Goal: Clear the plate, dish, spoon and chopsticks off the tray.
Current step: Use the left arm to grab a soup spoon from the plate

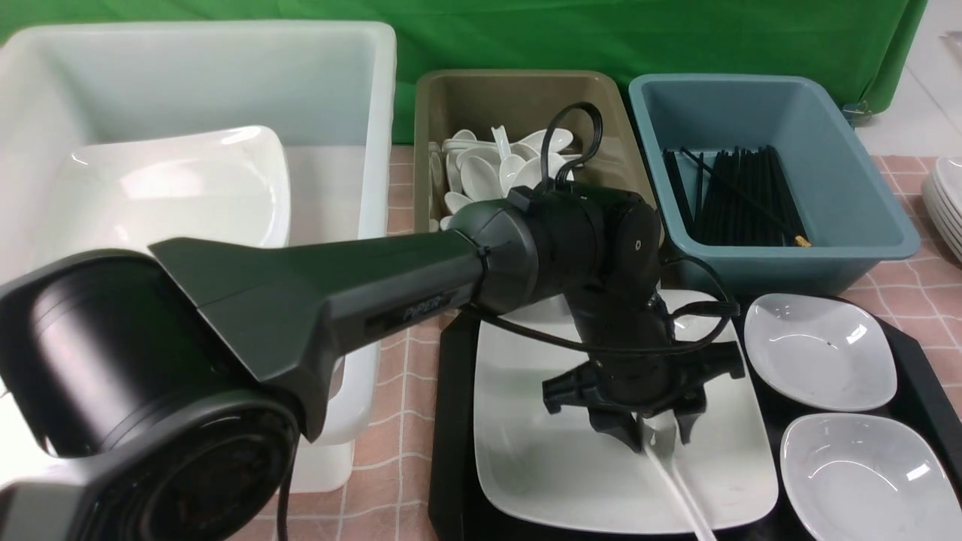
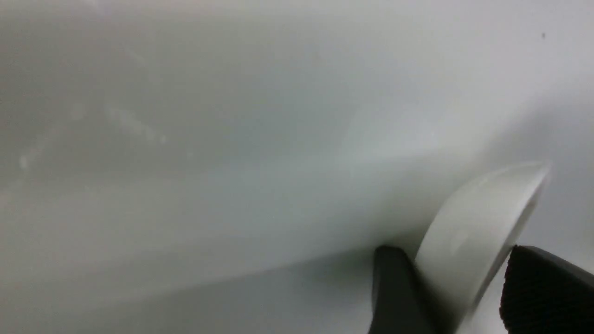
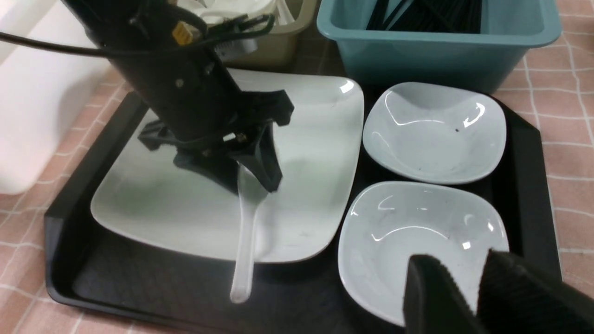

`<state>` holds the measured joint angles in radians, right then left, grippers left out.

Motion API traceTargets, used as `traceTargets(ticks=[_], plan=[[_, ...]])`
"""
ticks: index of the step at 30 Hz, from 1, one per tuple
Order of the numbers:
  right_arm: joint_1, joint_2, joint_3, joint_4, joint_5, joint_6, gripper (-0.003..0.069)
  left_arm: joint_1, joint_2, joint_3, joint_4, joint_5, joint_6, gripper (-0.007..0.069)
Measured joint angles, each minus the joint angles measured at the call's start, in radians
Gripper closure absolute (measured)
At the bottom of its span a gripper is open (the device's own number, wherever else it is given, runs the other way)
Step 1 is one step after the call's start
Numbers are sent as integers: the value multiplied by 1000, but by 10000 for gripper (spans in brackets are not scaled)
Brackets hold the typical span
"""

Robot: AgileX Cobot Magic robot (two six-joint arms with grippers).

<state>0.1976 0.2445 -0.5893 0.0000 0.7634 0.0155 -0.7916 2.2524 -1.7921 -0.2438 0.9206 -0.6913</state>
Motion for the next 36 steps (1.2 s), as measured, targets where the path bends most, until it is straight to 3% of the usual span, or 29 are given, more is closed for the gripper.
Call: traceTargets(ticks=[9,24,27,32,36], plan=[[0,0,0,0,0,0,424,0,-14,-4,223,29,8,353],[0,0,0,0,4,2,420,5,-6,-6,201,30,46,359],[0,0,0,0,4,2,421,9,-4,-7,185,30,60,403],[0,0,0,0,4,2,421,12,-3,-7,165,29,83,561],[0,0,0,0,5,2,419,28,-11,-7,135,31,120,609]])
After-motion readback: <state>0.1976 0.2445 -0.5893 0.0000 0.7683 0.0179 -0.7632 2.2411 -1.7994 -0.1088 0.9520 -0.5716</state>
